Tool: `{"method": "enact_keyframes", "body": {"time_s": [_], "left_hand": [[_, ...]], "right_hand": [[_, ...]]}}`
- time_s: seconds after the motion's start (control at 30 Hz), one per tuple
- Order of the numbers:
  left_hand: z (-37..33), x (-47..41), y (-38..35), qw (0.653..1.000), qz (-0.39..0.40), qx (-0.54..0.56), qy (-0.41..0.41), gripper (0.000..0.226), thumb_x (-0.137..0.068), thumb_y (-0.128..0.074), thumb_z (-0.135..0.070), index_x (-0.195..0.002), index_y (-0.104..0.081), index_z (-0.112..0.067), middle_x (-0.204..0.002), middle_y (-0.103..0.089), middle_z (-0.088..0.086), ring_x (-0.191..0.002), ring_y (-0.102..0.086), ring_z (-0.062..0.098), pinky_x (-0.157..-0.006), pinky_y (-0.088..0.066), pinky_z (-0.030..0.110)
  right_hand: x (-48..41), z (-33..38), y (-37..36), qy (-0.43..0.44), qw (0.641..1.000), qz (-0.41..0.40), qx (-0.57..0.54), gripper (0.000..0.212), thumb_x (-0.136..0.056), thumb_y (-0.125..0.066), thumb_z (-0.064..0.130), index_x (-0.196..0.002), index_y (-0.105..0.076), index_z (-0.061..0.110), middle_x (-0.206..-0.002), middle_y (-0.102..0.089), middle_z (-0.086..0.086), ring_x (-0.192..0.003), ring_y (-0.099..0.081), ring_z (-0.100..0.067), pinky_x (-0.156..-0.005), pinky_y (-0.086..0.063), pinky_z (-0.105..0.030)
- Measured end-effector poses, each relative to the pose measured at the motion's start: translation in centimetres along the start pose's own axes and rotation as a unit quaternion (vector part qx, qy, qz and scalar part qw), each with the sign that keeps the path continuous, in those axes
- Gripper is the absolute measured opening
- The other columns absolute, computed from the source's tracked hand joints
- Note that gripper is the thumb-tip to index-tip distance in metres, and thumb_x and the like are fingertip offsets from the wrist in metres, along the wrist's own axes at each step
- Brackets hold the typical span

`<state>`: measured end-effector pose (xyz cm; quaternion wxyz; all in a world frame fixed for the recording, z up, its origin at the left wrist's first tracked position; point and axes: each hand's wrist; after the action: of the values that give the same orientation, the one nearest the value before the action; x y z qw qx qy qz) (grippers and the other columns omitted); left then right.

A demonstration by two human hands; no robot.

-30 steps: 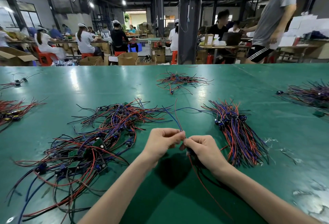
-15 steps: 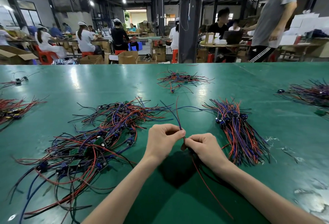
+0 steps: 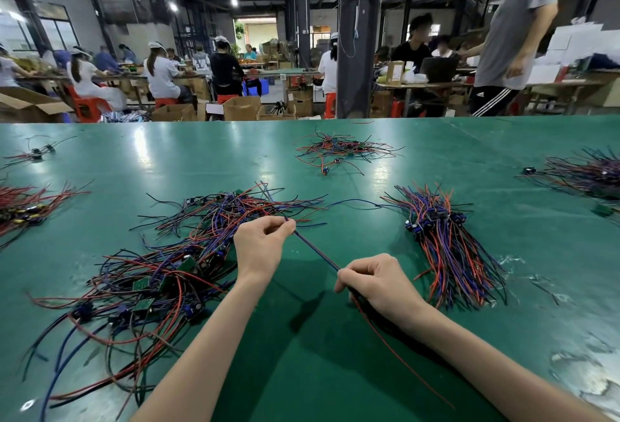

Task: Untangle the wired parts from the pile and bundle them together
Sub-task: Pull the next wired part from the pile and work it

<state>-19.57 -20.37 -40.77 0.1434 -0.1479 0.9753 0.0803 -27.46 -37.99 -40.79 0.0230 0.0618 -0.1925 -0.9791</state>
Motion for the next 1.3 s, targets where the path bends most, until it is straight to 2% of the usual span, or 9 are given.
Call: {"method": "enact_keyframes", "body": {"time_s": [0.1, 0.2, 0.33, 0.43, 0.57, 0.8, 1.0, 1.3], "left_hand": [[0.1, -0.1, 0.0, 1.0, -0.006, 0.01, 0.006, 0.004, -0.076, -0.079, -0.014, -0.076, -0.075, -0.016, -0.064, -0.069, -0.011, -0.055, -0.056, -0.004, -0.064, -0.046, 0.014], [0.1, -0.2, -0.1, 0.999, -0.012, 0.036, 0.02, 0.013, -0.074, -0.08, -0.015, -0.069, -0.072, -0.024, -0.062, -0.068, -0.012, -0.057, -0.058, 0.001, -0.064, -0.047, 0.014], [0.0, -0.3, -0.1, 0.995, -0.027, 0.087, 0.05, 0.013, -0.072, -0.082, -0.017, -0.068, -0.072, -0.023, -0.06, -0.068, -0.012, -0.057, -0.058, 0.0, -0.064, -0.047, 0.013], [-0.4, -0.1, -0.3, 0.99, -0.014, 0.124, 0.063, 0.009, -0.072, -0.082, -0.015, -0.072, -0.073, -0.017, -0.063, -0.069, -0.008, -0.056, -0.058, -0.001, -0.061, -0.047, 0.011], [-0.9, 0.2, -0.6, 0.985, 0.0, 0.16, 0.069, 0.01, -0.072, -0.08, -0.013, -0.074, -0.071, -0.014, -0.062, -0.065, -0.006, -0.049, -0.051, -0.002, -0.053, -0.042, 0.008], [-0.9, 0.2, -0.3, 0.981, 0.0, 0.174, 0.086, 0.012, -0.072, -0.081, -0.015, -0.069, -0.069, -0.015, -0.056, -0.059, -0.008, -0.048, -0.043, 0.002, -0.051, -0.04, 0.011], [-0.9, 0.5, -0.3, 0.978, 0.027, 0.188, 0.085, 0.005, -0.08, -0.073, -0.009, -0.076, -0.071, -0.011, -0.065, -0.07, -0.004, -0.053, -0.049, 0.0, -0.053, -0.041, 0.011], [-1.3, 0.7, -0.2, 0.978, 0.05, 0.187, 0.083, 0.011, -0.086, -0.066, -0.008, -0.078, -0.072, -0.014, -0.068, -0.071, -0.004, -0.06, -0.051, 0.003, -0.061, -0.042, 0.017]], "right_hand": [[0.1, -0.1, 0.1, -0.007, 1.0, 0.013, 0.003, 0.025, -0.081, -0.061, 0.009, -0.058, -0.071, 0.011, -0.044, -0.048, 0.002, -0.038, -0.04, -0.007, -0.042, -0.032, -0.015], [0.1, -0.1, 0.3, -0.026, 0.998, 0.041, -0.03, 0.024, -0.082, -0.063, 0.012, -0.06, -0.072, 0.012, -0.043, -0.047, 0.004, -0.038, -0.039, -0.007, -0.043, -0.031, -0.016], [0.2, 0.2, 0.5, -0.042, 0.991, 0.101, -0.08, 0.021, -0.085, -0.068, 0.021, -0.068, -0.075, 0.011, -0.052, -0.052, -0.004, -0.043, -0.046, -0.01, -0.045, -0.035, -0.016], [0.3, 0.5, 0.7, -0.044, 0.987, 0.141, -0.065, 0.022, -0.087, -0.067, 0.022, -0.067, -0.074, 0.013, -0.052, -0.056, -0.005, -0.046, -0.049, -0.013, -0.046, -0.038, -0.016], [0.4, 0.8, 0.7, -0.032, 0.983, 0.179, -0.004, 0.029, -0.091, -0.058, 0.019, -0.066, -0.072, 0.018, -0.052, -0.056, 0.001, -0.045, -0.046, -0.009, -0.044, -0.035, -0.017], [0.4, 0.9, 0.4, 0.008, 0.983, 0.178, 0.045, 0.036, -0.095, -0.048, 0.013, -0.068, -0.069, 0.022, -0.054, -0.055, 0.007, -0.047, -0.043, -0.005, -0.048, -0.034, -0.015], [0.5, 0.6, 0.8, -0.007, 0.987, 0.16, 0.012, 0.027, -0.09, -0.06, 0.021, -0.066, -0.072, 0.018, -0.054, -0.057, 0.002, -0.049, -0.048, -0.011, -0.046, -0.035, -0.017], [0.4, 0.9, 1.1, -0.025, 0.984, 0.163, -0.073, 0.022, -0.086, -0.066, 0.014, -0.066, -0.074, 0.008, -0.052, -0.051, -0.003, -0.043, -0.045, -0.009, -0.045, -0.041, -0.014]]}}
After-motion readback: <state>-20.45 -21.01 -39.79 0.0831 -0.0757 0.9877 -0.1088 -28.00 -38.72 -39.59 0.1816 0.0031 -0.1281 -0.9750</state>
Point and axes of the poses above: each hand's wrist, its own x-axis away from the middle knuckle, its own y-axis out of the back of the hand, z = x × y
